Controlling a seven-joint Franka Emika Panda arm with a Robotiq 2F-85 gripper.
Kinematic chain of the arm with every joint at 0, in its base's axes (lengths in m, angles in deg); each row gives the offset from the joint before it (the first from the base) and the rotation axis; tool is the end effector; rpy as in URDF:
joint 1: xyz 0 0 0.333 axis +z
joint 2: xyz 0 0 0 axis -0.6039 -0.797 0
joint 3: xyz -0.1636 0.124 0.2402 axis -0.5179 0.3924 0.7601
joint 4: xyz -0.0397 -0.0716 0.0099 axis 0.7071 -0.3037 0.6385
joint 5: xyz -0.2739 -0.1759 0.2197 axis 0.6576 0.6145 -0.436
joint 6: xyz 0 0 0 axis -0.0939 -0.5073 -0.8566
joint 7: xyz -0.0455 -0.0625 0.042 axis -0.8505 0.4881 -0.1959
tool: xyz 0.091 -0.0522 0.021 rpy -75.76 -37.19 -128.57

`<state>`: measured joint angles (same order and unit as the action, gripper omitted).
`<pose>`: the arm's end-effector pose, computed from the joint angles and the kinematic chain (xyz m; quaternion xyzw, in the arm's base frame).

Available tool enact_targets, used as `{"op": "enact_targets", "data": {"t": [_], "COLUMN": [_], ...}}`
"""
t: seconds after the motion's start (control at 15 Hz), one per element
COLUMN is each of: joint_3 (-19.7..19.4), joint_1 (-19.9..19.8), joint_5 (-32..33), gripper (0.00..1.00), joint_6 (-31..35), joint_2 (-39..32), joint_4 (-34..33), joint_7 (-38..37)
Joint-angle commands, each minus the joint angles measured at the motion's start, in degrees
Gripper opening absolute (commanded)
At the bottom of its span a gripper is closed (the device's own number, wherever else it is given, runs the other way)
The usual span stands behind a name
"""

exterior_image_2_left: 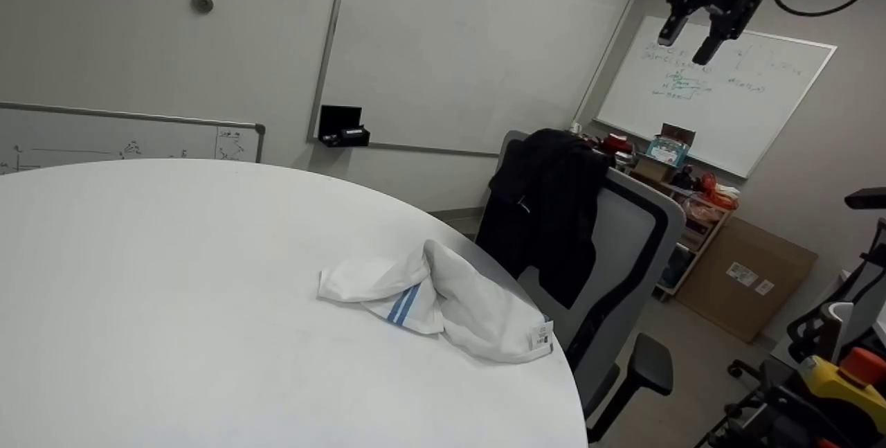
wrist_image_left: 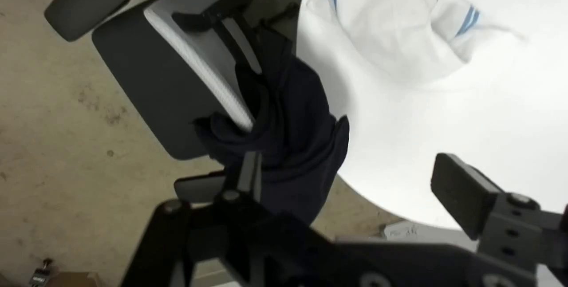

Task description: Remove the black t-shirt from the backrest of the grey chair and place it on the table

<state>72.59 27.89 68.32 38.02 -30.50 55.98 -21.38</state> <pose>0.4943 -0.1499 0.5067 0.9715 -0.2252 0.0645 0.0367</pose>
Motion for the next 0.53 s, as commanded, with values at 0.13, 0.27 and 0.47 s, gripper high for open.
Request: {"op": "enact_targets", "data": {"t": [0.13, 0.27, 0.47], "joint_3": [-1.7, -2.4, -3.4], "joint_1": [-1.7, -1.8, -1.2], "joint_5": [-0.2, -0.1, -0.7], "gripper": [1.00, 1.00, 1.00], "joint_6": [16.2, 18.2, 18.7], "joint_2": [-10.8, -14.8, -19.7], "joint_4": [-4.1, -5.6, -7.8], "joint_7": [-7.7, -11.1, -15.0]}}
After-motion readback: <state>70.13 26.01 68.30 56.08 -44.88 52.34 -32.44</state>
